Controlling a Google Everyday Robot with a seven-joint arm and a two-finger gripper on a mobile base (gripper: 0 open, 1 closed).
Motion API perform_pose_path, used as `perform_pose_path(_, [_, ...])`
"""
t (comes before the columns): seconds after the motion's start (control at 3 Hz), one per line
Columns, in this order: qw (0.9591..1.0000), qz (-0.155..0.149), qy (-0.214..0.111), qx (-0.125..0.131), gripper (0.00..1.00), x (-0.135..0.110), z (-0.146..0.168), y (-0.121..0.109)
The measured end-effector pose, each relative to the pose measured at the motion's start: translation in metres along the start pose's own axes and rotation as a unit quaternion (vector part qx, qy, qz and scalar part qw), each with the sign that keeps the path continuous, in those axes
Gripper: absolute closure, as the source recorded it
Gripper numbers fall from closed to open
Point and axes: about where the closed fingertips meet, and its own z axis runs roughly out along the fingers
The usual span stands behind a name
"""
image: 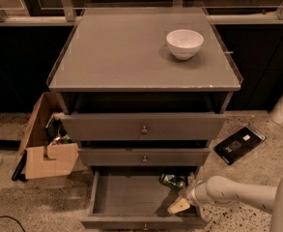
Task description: Pick green can from bottom drawer and place on counter
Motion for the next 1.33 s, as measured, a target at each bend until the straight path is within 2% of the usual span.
perform_pose_path(0.33, [0.9998,0.009,-0.018,0.001,0.0,-0.004,0.015,-0.001])
perform_pose_path(1.0, [0.999,0.011,-0.043,0.003,0.0,-0.021,0.052,-0.021])
perform_pose_path(1.33, [0.9993,0.021,-0.029,0.01,0.0,-0.023,0.085,-0.042])
